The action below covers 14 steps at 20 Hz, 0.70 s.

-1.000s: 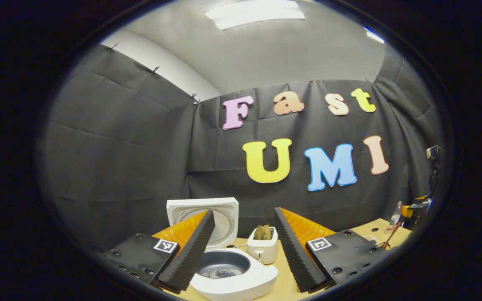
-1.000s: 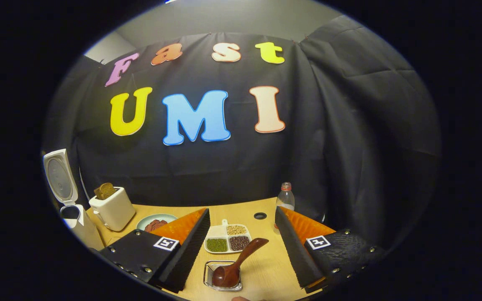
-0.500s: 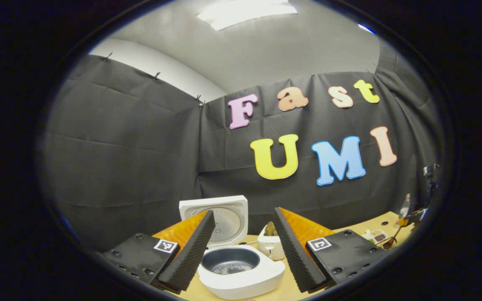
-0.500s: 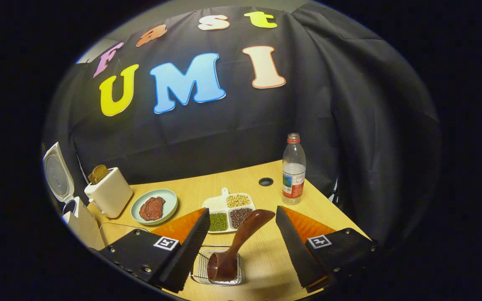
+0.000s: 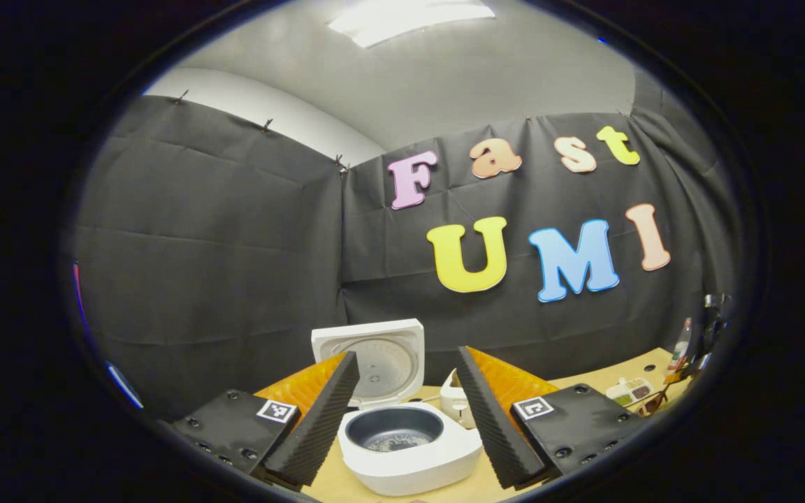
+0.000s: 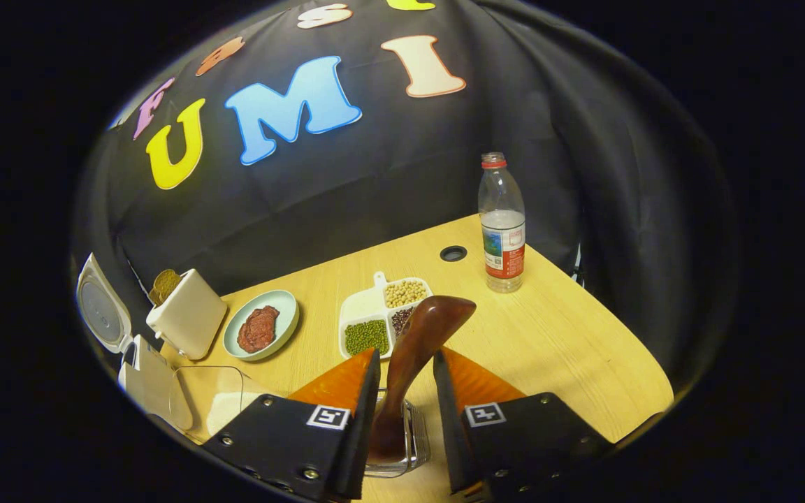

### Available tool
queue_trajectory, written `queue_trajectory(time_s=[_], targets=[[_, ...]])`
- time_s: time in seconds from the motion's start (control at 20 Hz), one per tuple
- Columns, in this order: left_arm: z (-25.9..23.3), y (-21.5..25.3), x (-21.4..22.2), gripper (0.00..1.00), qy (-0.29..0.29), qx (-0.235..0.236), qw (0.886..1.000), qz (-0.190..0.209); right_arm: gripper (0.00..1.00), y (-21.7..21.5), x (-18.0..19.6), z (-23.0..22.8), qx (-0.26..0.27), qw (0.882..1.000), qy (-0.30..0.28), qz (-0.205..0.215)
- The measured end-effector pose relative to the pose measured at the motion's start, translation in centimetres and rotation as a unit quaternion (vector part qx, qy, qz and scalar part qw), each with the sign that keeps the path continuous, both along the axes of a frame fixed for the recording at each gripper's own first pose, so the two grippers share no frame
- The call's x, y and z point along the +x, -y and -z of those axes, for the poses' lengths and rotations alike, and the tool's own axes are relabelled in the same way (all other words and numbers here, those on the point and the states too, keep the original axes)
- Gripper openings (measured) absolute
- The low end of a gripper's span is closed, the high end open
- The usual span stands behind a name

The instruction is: Close the left gripper, press the button to open the rice cooker; take a wooden spoon from the chopstick holder with the right hand, scoop a spoonful of rice and pour it into the rice cooker, then put the wooden spoon back into the chopstick holder.

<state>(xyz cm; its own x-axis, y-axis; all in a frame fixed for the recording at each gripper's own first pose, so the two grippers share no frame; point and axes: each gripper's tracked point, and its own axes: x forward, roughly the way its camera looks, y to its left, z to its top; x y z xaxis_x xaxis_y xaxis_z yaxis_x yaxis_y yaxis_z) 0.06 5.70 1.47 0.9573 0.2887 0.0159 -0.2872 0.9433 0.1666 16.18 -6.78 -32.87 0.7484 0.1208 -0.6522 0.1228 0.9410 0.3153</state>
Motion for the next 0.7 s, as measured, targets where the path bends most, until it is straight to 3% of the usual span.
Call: queue_trajectory(time_s=[0.15, 0.2, 0.25, 0.35, 0.4, 0.7], targets=[[0.2, -0.2, -0.1, 0.99, -0.003, -0.002, 1.0, -0.003, 0.46, -0.3, -0.9, 0.0, -0.006, 1.0, -0.002, -0.011], [0.4, -0.3, 0.0, 0.99, -0.005, -0.004, 1.0, -0.004, 0.3, -0.2, 0.6, 0.7, -0.004, 1.0, 0.002, 0.002], [0.6, -0.4, 0.0, 0.97, -0.006, -0.007, 1.0, -0.004, 0.15, -0.6, -0.5, -0.2, 0.012, 1.0, -0.004, 0.005], [0.9, -0.5, 0.0, 0.94, -0.007, -0.011, 1.0, -0.002, 0.15, -0.5, -0.6, -0.5, 0.016, 1.0, -0.003, 0.014], [0.9, -0.7, -0.1, 0.94, -0.007, -0.011, 1.0, -0.004, 0.07, -0.5, -0.6, -1.3, 0.018, 1.0, 0.005, 0.014], [0.9, -1.9, 0.0, 0.94, 0.001, -0.025, 1.0, -0.003, 0.07, -1.0, -0.1, -5.1, -0.012, 0.999, 0.049, 0.006]])
